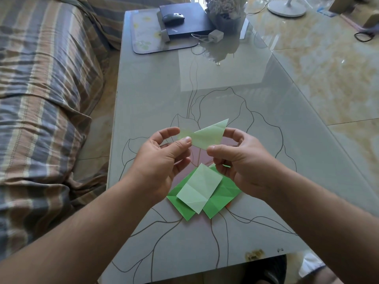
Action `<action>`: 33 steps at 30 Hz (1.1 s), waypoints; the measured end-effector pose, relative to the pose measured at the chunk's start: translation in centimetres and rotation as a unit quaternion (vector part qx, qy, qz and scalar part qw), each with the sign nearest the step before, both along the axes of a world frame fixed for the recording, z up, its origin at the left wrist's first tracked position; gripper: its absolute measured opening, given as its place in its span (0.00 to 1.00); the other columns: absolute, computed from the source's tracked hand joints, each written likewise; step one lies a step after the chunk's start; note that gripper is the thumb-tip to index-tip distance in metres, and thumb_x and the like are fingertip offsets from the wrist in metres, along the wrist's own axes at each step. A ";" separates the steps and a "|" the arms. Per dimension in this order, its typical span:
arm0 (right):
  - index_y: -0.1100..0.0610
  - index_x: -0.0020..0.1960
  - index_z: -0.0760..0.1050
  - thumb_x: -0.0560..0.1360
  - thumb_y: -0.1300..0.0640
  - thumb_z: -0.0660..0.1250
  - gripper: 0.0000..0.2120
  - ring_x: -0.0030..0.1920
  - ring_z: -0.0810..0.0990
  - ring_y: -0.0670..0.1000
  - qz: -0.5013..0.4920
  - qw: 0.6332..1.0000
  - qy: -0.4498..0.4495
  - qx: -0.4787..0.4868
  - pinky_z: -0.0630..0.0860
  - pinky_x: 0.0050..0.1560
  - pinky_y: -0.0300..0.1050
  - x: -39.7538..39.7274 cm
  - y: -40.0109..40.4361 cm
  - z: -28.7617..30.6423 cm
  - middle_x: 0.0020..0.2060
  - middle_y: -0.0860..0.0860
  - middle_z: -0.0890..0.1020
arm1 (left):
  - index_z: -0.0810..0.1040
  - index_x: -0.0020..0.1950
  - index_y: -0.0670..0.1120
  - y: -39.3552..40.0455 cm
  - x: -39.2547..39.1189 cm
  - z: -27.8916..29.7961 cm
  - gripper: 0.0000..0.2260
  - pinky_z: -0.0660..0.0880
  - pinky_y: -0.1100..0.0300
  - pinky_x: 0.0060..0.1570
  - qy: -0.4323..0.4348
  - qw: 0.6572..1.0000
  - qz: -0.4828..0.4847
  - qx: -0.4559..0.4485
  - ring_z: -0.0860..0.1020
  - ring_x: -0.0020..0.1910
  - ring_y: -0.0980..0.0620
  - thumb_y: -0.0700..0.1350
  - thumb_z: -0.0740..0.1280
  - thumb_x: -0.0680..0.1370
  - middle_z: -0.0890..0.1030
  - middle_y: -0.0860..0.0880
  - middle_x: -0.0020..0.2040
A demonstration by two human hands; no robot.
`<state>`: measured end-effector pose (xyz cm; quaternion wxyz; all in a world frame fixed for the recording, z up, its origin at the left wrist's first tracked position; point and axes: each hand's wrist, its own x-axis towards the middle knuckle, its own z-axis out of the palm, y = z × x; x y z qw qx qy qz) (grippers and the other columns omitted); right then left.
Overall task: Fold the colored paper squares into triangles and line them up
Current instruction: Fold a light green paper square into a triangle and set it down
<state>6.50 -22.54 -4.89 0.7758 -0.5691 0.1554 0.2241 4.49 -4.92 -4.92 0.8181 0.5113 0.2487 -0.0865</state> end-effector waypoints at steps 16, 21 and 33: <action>0.57 0.62 0.76 0.74 0.70 0.72 0.19 0.32 0.75 0.49 0.019 1.000 0.024 0.004 0.74 0.39 0.43 0.1 -0.4 -0.2 0.37 0.54 0.83 | 0.78 0.61 0.47 0.6 -0.1 0.2 0.09 0.84 0.50 0.50 -0.056 0.987 -0.052 0.140 0.83 0.41 0.49 0.36 0.64 0.84 0.84 0.45 0.41; 0.54 0.64 0.75 0.75 0.69 0.73 0.20 0.32 0.76 0.50 -0.009 1.000 0.024 -0.012 0.74 0.40 0.45 0.4 -0.7 -0.2 0.36 0.57 0.85 | 0.76 0.62 0.49 1.1 0.0 0.1 0.11 0.84 0.50 0.51 -0.055 0.981 -0.084 0.165 0.84 0.41 0.50 0.37 0.67 0.82 0.85 0.44 0.42; 0.52 0.67 0.71 0.77 0.68 0.72 0.23 0.32 0.77 0.50 -0.006 0.998 0.037 -0.044 0.75 0.40 0.45 0.5 -0.7 -0.4 0.38 0.59 0.86 | 0.78 0.60 0.50 0.9 -0.3 0.1 0.12 0.85 0.52 0.46 -0.073 0.969 -0.096 0.217 0.83 0.40 0.50 0.35 0.64 0.83 0.84 0.47 0.39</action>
